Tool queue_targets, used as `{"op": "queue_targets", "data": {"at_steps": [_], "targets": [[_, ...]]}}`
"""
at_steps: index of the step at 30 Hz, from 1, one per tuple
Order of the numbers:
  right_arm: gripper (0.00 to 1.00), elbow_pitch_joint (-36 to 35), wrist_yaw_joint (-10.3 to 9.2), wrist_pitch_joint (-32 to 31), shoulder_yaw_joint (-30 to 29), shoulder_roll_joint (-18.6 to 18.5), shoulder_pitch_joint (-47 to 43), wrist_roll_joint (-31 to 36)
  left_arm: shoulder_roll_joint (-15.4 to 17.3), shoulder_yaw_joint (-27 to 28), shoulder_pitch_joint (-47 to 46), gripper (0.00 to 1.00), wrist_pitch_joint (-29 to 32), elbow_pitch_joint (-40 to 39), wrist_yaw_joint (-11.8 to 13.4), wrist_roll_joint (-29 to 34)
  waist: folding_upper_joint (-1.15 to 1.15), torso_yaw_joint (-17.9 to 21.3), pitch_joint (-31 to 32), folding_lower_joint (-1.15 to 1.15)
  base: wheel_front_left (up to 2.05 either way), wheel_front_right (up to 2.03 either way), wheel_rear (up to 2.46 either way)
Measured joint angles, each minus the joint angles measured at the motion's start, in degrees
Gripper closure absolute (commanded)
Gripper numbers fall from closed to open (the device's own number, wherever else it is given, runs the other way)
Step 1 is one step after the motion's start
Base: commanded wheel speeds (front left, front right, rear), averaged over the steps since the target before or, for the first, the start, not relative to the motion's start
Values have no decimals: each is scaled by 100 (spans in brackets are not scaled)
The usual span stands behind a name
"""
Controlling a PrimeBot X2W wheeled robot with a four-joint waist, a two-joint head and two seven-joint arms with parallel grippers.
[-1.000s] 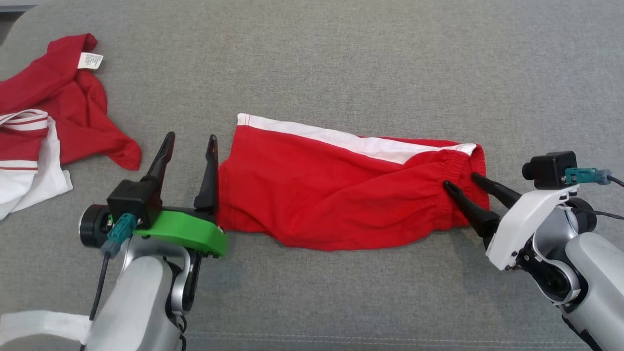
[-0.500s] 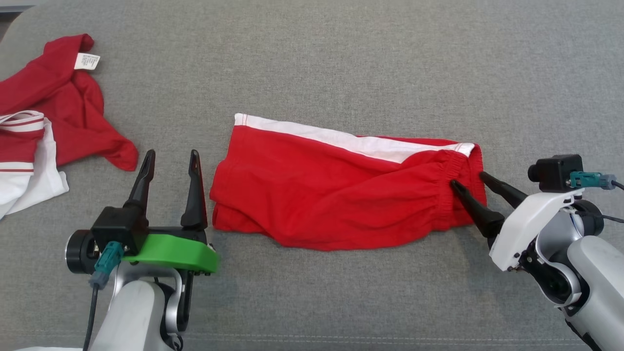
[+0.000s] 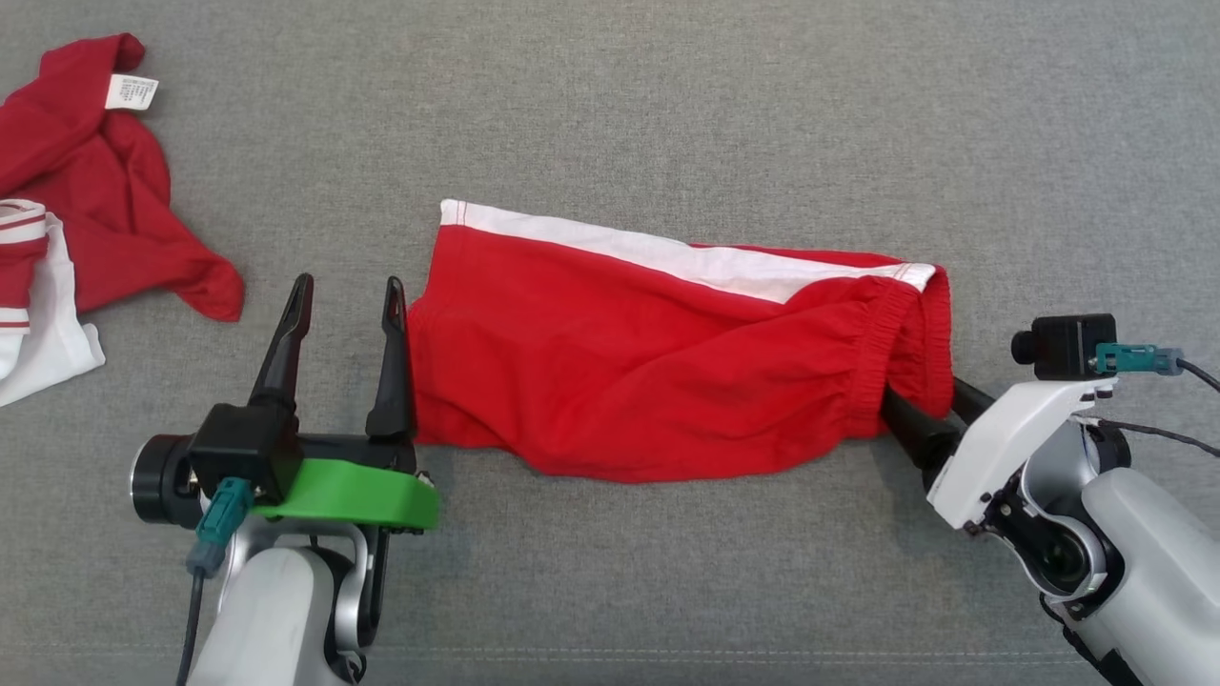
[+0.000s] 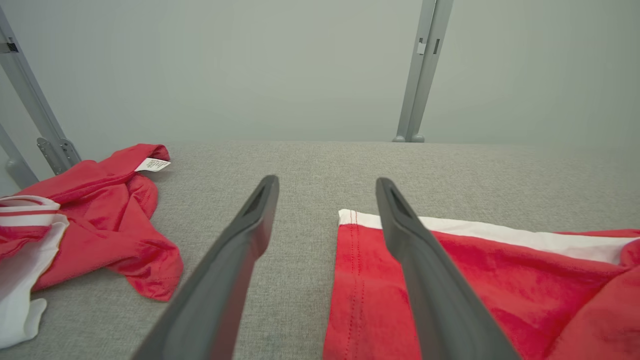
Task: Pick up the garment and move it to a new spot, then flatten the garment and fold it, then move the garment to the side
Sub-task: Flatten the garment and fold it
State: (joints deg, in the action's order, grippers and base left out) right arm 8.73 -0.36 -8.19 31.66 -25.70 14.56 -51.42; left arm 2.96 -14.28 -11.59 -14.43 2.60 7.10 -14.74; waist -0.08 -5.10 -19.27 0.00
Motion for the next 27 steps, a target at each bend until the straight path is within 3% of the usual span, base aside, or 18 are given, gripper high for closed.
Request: {"op": "queue_targets", "data": {"at_steps": [6, 8, 9, 10, 11, 18, 27], "targets": [[0, 222, 137, 2, -218, 293, 31, -508, -19, -101, 4, 0, 0, -90, 0, 97, 0, -61, -48, 0, 0, 0, 0], [0, 281, 263, 3, -324, 457, 47, -766, -20, -98, 5, 0, 0, -114, 0, 97, 0, -94, -53, 0, 0, 0, 0], [64, 296, 302, 3, -391, 550, 50, -962, -21, -93, 8, 0, 0, -121, 0, 97, 0, -110, -52, 0, 0, 0, 0], [75, 308, 349, 4, -449, 634, 51, -1118, -22, -91, 11, 0, 0, -125, 0, 97, 0, -126, -52, 0, 0, 0, 0], [100, 312, 420, 1, -499, 702, 52, -1274, -24, -66, 20, 0, 0, -135, 0, 97, 0, -140, -51, 0, 0, 0, 0], [100, 422, 590, -212, -912, 658, 24, -2125, -31, 89, 196, 0, 0, -169, 0, 78, 0, -118, -12, 0, 0, 0, 0], [100, 566, 589, -653, -1781, -345, -230, -2897, -35, 142, 243, 0, 2, -320, 0, -220, 0, 68, 111, 0, 0, 0, 0]]}}
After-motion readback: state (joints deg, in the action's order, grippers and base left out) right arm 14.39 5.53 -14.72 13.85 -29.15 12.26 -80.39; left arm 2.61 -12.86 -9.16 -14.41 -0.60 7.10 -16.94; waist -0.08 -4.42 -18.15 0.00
